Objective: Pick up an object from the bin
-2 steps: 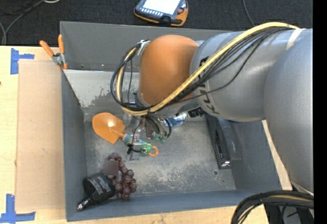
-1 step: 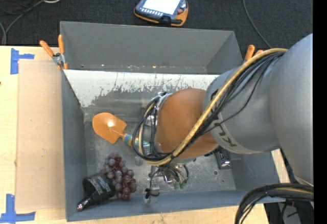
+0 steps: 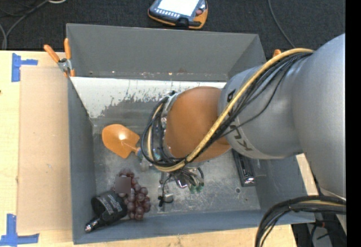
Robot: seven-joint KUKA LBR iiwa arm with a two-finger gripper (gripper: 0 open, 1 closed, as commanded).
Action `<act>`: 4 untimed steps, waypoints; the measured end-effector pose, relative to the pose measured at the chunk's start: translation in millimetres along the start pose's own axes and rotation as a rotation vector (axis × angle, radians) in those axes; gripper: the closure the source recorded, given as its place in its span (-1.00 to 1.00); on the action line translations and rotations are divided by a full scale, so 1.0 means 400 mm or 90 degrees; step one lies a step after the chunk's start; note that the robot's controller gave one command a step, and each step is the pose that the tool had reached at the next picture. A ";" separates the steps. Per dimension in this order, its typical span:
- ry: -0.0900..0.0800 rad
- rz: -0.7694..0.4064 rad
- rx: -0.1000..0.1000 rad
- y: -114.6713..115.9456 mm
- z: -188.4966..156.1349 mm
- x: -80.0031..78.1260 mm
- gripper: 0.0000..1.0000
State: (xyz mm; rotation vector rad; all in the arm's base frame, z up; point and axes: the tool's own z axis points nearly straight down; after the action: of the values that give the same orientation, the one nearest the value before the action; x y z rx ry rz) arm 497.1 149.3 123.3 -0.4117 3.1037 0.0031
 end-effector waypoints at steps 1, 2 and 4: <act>0.015 0.133 0.001 0.086 0.143 -0.021 -1.00; -0.001 -0.061 0.001 0.225 0.134 -0.049 1.00; -0.004 -0.057 0.001 0.232 0.006 -0.051 1.00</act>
Offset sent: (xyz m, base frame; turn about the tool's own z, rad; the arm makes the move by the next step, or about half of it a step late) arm -0.0054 0.0935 -0.0533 -0.1007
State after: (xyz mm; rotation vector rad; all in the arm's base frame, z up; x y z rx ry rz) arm 492.9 244.2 121.2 -0.5488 3.0765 0.0018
